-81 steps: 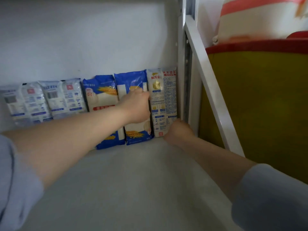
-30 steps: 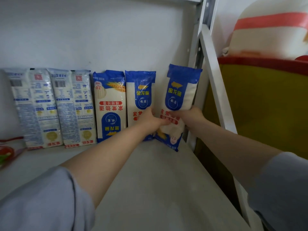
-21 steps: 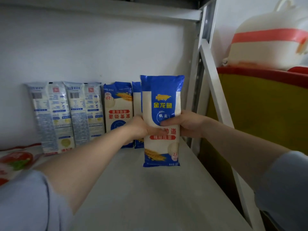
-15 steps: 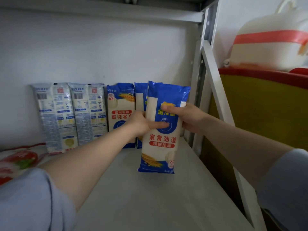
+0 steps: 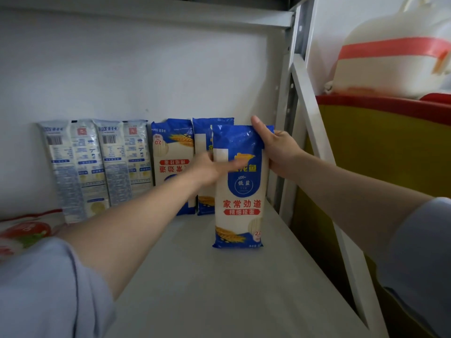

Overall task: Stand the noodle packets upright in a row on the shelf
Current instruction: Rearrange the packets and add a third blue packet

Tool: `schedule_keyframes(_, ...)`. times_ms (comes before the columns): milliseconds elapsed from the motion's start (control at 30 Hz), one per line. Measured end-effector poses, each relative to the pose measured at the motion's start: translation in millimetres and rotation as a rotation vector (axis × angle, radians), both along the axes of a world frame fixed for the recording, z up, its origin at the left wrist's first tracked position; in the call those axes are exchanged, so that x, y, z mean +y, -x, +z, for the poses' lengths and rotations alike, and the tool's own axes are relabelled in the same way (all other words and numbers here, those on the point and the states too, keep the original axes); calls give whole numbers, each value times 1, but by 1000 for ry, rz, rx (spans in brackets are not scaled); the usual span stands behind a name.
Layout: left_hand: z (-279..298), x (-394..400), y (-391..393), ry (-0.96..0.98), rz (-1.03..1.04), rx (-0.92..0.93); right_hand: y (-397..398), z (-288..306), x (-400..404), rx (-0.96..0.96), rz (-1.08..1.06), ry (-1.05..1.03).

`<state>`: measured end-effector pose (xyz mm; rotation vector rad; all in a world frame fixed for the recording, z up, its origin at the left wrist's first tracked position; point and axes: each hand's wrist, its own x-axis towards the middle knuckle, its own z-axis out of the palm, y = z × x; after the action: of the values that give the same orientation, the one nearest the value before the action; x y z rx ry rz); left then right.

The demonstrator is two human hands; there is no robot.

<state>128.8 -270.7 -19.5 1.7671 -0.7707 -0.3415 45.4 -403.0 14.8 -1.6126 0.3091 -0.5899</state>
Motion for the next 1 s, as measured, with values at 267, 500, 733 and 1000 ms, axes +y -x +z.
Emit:
schedule_keyframes(267, -81, 22, 3, -351, -160, 80, 18, -76, -13, 518, 292, 162)
schedule_keyframes(500, -103, 21, -6, -269, -176, 98, 27, -127, -18, 573, 224, 206)
schedule_keyframes(733, -133, -23, -2, -31, 18, 15, 9, -128, -36, 515, -34, 150)
schedule_keyframes(1000, -144, -66, -10, 42, 153, -59, -11, -140, -62, 368, -218, -6)
